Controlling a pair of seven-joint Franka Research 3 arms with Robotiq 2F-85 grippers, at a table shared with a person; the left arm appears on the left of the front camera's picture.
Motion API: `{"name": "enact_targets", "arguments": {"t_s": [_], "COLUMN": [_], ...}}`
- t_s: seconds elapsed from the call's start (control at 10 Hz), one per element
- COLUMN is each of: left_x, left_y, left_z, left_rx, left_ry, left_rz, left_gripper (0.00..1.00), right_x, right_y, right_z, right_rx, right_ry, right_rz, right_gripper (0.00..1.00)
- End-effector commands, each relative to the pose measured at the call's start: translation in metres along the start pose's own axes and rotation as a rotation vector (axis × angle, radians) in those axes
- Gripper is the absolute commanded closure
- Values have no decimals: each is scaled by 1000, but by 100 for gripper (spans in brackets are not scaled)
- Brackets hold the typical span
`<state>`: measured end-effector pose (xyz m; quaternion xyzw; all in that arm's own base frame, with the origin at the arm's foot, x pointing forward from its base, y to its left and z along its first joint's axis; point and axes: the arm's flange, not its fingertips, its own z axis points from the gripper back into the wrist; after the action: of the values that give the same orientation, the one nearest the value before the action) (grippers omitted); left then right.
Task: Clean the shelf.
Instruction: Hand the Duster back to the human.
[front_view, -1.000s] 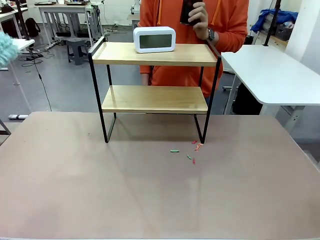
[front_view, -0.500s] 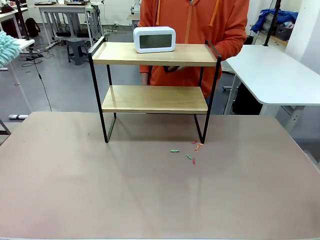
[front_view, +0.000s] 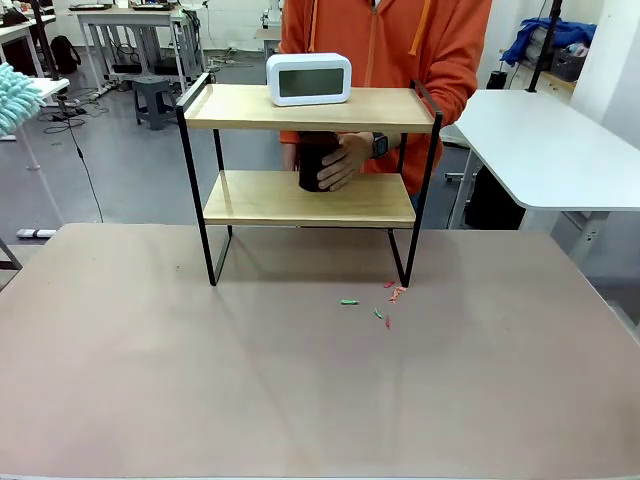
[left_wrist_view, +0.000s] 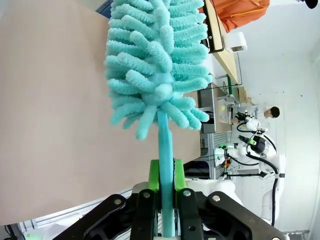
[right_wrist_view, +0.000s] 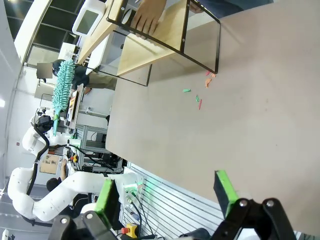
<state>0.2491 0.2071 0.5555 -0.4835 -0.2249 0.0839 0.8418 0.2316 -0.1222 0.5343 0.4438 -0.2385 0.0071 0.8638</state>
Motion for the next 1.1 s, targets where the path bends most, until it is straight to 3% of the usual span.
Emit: {"name": "enact_targets", "arguments": {"t_s": [0.0,0.5,0.7,0.9,1.0], "left_x": [1,0,8,-11,-27], "left_y": [-1,0,-61,-106,-116], "left_z": [3,0,11,15,14], "left_rx": [-1,0,-102,-204,-259], "left_ry": [0,0,185,385,573], "left_rz": [-23,0,-168,-350,-431], "left_gripper": [88,88,88,88,88], "right_x": [2,0,41,62,66], "right_y": [1,0,55,109,126], "right_z": [0,0,0,-36,-71], "right_rx": [19,0,84,157,186], "right_ry": [-13,0,114,216,241], "right_rz": [22,0,136,268,310], "right_gripper": [0,0,0,0,0]}}
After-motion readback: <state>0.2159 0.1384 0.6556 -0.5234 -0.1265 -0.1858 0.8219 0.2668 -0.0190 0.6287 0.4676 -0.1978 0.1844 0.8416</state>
